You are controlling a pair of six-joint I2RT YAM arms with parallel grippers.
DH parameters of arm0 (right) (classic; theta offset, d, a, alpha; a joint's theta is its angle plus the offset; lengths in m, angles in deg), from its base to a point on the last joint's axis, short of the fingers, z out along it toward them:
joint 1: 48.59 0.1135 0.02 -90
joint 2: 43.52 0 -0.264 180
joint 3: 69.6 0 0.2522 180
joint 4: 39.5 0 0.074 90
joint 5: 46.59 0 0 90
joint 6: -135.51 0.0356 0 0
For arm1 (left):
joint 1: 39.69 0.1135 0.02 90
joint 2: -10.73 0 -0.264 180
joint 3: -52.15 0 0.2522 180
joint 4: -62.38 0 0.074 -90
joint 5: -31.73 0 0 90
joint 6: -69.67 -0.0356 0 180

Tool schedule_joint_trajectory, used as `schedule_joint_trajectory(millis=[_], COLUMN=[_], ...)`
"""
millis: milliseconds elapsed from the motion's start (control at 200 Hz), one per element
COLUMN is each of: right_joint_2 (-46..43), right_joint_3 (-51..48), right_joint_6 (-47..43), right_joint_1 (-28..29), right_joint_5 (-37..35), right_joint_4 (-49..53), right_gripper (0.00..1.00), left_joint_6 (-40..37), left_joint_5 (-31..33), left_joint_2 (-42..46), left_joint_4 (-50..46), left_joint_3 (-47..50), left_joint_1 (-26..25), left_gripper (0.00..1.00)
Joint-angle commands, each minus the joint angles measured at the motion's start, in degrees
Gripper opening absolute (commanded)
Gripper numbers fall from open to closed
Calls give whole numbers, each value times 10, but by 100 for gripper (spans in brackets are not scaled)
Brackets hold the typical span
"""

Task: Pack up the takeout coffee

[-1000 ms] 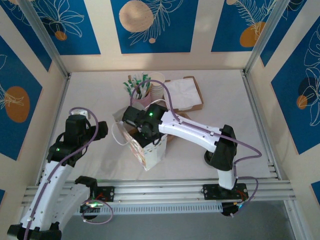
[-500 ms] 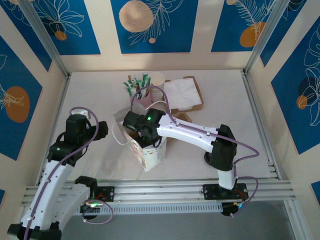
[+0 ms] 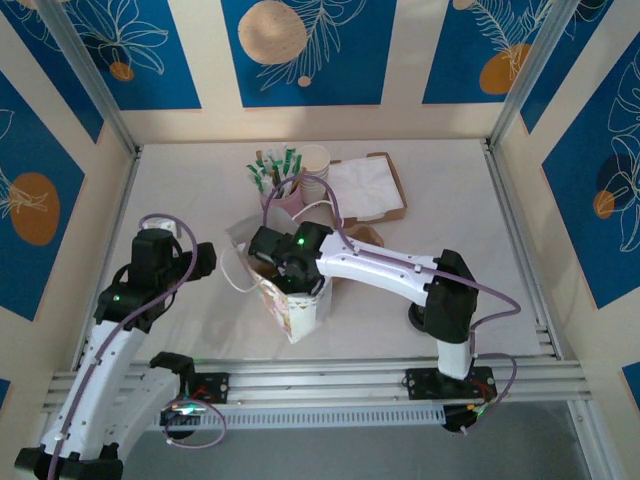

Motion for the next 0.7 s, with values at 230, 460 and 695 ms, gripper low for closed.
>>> schedule_joint_trajectory(millis=[230, 460, 695], right_joint_2=[17, 26, 33], right_joint_3=[-66, -85, -84], right_joint_6=[20, 26, 28], right_joint_1=[4, 6, 8], right_joint_5=[27, 37, 36], right_joint_4=[-26, -47, -52], right_gripper=[52, 52, 52], left_joint_6=[-6, -6, -6], left_joint_5=[-8, -8, -8], left_joint_2=[-1, -2, -2], left_joint_4=[4, 4, 4], left_joint_3=[4, 3, 3], left_joint_1=[9, 9, 9], left_gripper=[92, 92, 92])
